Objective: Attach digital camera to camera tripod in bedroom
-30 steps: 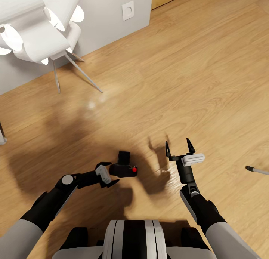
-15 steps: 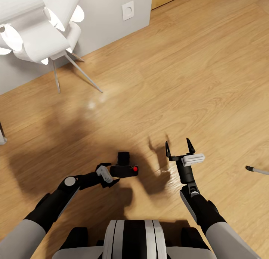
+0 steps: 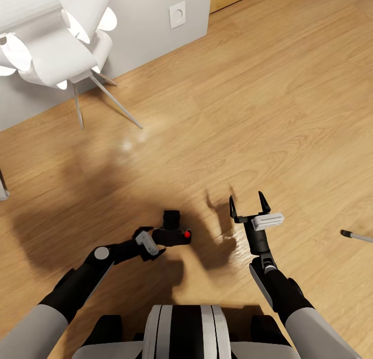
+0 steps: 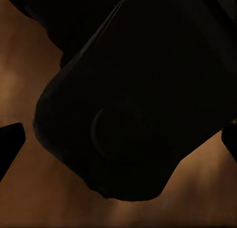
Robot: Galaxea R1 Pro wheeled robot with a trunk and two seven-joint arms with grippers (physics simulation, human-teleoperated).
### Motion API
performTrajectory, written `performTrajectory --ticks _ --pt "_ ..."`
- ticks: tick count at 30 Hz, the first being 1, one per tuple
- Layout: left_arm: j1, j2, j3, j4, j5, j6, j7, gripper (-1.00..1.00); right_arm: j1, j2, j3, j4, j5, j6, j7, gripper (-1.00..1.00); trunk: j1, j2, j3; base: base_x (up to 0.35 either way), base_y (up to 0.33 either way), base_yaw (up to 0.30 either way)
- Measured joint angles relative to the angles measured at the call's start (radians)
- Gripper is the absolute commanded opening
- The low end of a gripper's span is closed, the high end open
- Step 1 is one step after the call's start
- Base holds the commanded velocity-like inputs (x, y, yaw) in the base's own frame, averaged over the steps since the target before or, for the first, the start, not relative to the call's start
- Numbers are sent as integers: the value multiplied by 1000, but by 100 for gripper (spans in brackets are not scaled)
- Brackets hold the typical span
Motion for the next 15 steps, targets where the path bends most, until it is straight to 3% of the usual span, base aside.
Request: performTrajectory --ticks 8,15 --pt "0 -9 0 9 -40 -1 5 100 0 0 0 0 0 0 0 100 0 0 0 0 0 0" --pt "0 -14 0 11 -46 -2 30 100 0 0 0 0 0 0 0 100 0 0 0 0 0 0"
